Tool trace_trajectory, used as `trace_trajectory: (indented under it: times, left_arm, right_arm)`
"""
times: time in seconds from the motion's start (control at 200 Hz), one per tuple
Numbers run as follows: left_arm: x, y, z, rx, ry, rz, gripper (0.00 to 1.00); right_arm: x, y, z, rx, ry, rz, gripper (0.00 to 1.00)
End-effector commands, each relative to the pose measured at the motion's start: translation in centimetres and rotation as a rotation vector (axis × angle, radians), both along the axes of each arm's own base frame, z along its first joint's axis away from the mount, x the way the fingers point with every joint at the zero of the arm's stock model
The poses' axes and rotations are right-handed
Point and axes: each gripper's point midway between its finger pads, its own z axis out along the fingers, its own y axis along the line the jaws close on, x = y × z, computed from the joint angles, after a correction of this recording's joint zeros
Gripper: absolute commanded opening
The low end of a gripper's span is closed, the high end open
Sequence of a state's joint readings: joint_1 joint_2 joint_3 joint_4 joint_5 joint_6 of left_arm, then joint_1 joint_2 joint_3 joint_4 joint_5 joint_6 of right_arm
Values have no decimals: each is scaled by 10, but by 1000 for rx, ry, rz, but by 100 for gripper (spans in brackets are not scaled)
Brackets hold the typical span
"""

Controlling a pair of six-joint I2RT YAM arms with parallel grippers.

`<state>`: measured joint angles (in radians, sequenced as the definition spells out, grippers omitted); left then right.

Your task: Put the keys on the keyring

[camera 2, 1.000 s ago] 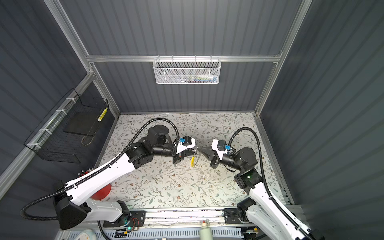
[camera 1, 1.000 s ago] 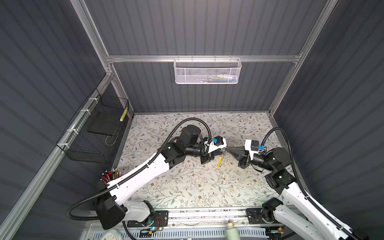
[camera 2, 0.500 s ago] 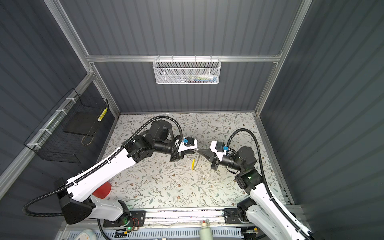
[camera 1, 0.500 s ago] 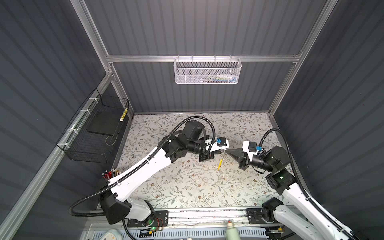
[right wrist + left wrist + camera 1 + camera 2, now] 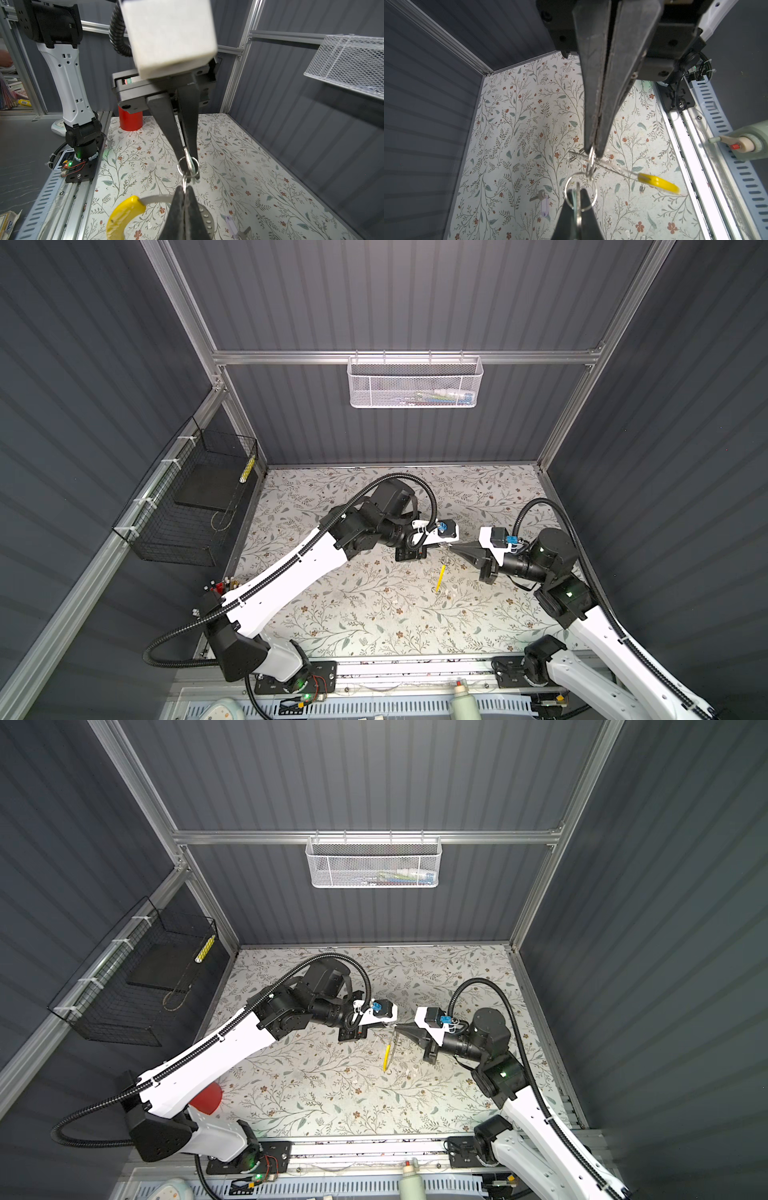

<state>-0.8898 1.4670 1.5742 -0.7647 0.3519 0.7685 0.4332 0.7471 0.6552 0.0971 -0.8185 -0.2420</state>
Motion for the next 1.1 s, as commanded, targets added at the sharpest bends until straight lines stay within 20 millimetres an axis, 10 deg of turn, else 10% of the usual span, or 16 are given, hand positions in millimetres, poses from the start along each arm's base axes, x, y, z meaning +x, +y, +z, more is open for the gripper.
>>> trace_trajectory:
  times: [0.0, 0.53, 0.835, 1.096]
  left_arm:
    - [9, 7, 3, 35, -44, 28, 0]
    - [16, 7, -30, 113, -10, 69, 0]
    - [24, -9, -58, 160, 61, 70, 0]
    - [42, -22, -85, 261, 54, 110, 0]
  right_arm:
    - [-2, -1, -4, -43, 9, 6, 0]
    - [19, -1, -41, -52, 102, -68, 0]
    - [32, -13, -62, -2, 96, -194, 32]
    - [55, -64, -55, 52, -3, -547, 58]
